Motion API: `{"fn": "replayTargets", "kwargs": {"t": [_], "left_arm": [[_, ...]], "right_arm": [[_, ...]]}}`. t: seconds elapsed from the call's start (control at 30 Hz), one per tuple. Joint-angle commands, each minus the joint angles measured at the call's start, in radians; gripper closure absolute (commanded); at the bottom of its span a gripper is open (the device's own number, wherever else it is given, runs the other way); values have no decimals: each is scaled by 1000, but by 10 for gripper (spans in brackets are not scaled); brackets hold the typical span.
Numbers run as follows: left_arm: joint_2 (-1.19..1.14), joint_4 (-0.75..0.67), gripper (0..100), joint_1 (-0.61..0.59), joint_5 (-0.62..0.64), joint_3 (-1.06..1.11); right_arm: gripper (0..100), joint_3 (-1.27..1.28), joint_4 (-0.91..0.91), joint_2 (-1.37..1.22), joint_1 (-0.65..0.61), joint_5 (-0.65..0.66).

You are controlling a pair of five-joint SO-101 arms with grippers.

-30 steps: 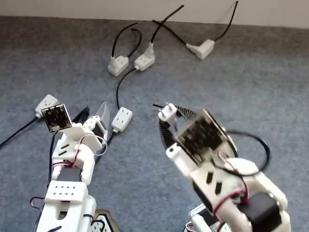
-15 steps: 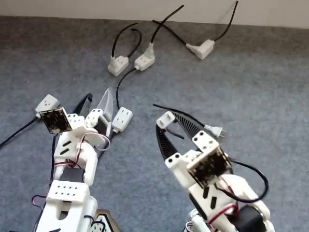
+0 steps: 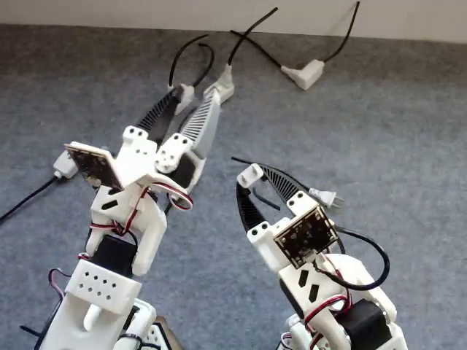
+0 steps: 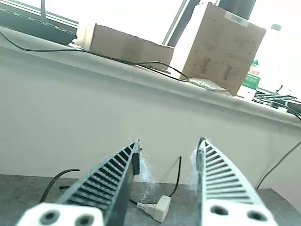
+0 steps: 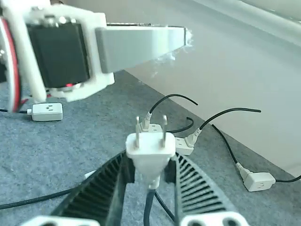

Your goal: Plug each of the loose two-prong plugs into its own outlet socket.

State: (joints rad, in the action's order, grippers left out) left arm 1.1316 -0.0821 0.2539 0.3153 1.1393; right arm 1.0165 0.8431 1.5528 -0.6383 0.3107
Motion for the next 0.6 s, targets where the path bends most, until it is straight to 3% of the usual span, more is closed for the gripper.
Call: {"fn": "replayTargets", "kwargs": {"t": [0.0, 0.17, 0.3, 0.43, 0.57], "left_arm": [[101, 184, 790, 111, -2, -111], [300, 358, 790, 194, -11, -117], [404, 508, 790, 302, -144, -105], [461, 537, 790, 414, -190, -93], [461, 531, 790, 446, -192, -13]], "right_arm": [[926, -5, -24, 4, 19, -6], [926, -5, -24, 4, 16, -9], [926, -5, -24, 4, 16, -12], [926, -5, -22, 4, 16, -12], [926, -5, -19, 10, 15, -12]]}}
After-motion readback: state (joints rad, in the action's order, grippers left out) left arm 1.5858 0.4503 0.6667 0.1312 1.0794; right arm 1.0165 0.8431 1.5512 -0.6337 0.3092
